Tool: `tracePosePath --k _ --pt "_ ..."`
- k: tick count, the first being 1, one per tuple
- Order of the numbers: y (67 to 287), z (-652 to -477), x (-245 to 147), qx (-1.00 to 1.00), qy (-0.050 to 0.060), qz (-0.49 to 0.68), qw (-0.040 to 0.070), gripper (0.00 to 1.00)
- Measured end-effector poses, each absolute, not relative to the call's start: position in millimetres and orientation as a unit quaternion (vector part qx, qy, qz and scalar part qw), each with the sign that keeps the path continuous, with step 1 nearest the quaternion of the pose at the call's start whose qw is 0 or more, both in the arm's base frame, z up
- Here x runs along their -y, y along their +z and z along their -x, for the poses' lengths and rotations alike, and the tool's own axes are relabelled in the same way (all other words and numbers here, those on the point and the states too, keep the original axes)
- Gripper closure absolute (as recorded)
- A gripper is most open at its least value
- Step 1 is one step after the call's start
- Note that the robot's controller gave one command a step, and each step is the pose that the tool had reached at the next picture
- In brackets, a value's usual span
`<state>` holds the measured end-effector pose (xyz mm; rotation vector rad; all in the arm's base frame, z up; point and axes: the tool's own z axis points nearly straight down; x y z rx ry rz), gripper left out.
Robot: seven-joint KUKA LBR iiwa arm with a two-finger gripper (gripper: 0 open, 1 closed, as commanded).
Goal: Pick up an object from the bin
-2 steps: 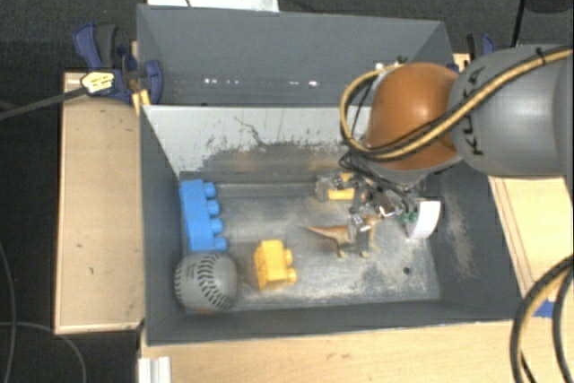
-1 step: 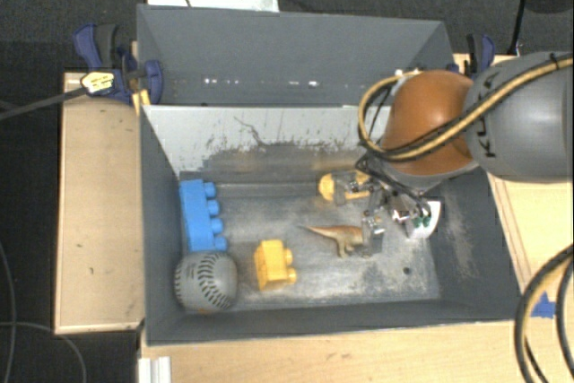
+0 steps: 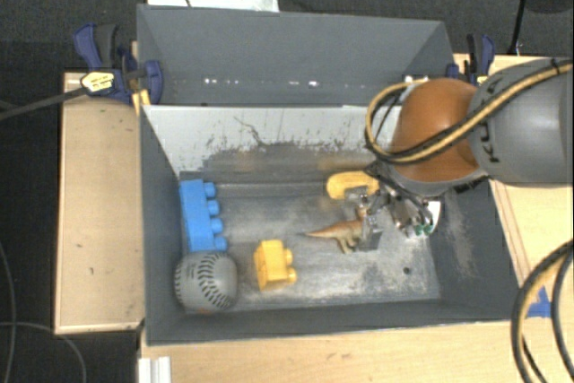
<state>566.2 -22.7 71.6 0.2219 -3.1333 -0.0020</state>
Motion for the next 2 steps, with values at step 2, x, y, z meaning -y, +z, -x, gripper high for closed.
tracePosePath --k 2 --pt "185.3 -544.1 24.2 0.998 0.0 -0.056 -0.001 1.0"
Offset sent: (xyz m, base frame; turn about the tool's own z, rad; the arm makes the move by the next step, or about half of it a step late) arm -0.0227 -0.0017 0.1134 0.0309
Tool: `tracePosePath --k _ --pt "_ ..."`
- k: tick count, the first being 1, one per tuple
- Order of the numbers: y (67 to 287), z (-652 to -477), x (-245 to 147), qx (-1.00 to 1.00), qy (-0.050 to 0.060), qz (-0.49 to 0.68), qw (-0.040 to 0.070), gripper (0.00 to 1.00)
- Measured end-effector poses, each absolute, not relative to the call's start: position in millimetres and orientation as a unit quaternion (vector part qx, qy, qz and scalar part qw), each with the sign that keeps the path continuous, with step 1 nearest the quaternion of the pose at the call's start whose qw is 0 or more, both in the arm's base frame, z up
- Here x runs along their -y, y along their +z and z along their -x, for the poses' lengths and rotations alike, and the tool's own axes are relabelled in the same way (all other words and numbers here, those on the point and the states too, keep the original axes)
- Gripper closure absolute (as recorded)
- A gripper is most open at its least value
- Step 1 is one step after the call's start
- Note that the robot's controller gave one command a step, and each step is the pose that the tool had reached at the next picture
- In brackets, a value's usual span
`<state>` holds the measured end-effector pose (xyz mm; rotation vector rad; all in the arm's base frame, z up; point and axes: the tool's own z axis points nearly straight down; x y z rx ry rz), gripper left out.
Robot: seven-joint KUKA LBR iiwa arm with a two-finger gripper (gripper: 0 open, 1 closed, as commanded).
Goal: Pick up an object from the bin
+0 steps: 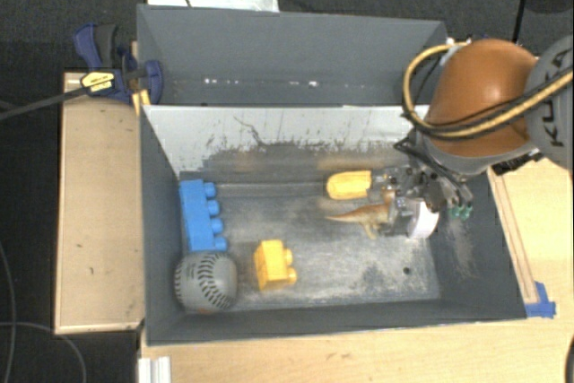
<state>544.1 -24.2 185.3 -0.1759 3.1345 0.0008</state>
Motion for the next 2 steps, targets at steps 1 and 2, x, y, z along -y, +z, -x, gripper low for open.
tracePosePath --k 1,2 --pt "185.3 -544.1 24.2 -0.998 0.0 0.056 0.001 1.0" --pt "226.8 -547.8 26.1 -0.998 0.001 0.055 -0.003 1.0"
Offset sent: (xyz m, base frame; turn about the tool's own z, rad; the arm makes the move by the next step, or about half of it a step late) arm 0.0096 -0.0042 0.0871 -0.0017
